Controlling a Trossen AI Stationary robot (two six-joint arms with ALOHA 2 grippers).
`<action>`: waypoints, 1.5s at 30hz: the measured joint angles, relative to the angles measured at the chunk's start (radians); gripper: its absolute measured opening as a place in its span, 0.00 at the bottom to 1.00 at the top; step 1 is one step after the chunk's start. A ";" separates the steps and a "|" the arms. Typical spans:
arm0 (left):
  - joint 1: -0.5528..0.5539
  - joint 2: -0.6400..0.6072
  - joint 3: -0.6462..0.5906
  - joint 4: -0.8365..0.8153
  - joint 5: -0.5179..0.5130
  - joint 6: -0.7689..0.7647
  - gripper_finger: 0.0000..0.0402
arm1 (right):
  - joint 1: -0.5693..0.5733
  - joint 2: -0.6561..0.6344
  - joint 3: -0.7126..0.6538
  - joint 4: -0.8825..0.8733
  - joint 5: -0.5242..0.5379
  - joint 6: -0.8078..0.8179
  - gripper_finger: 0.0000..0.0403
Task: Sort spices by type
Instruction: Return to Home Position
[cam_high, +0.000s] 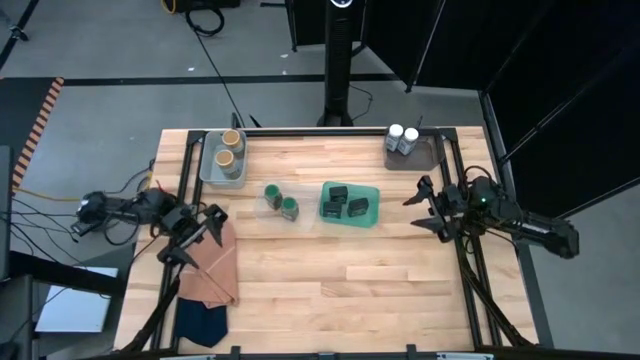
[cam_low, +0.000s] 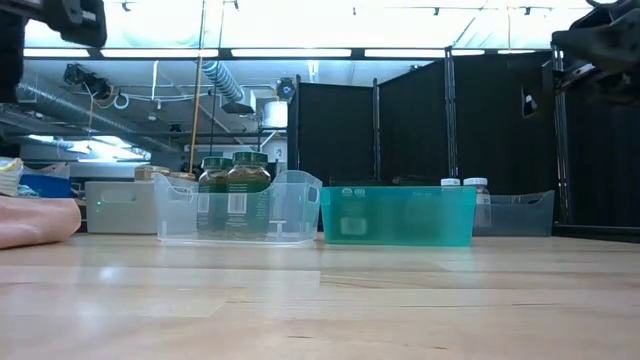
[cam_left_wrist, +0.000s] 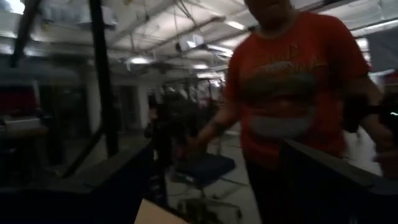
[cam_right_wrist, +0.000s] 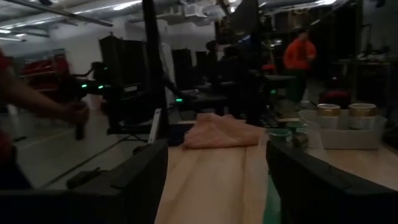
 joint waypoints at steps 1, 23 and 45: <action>0.036 0.000 0.000 -0.004 0.050 -0.027 0.88 | -0.004 0.000 0.000 0.000 -0.017 0.000 0.69; 0.254 0.000 0.000 -0.299 -0.315 0.019 0.88 | -0.012 0.000 0.000 -0.025 -0.069 0.003 0.69; 0.249 0.000 0.000 -0.383 -0.537 0.109 0.88 | -0.012 0.000 0.000 -0.072 -0.067 -0.079 0.69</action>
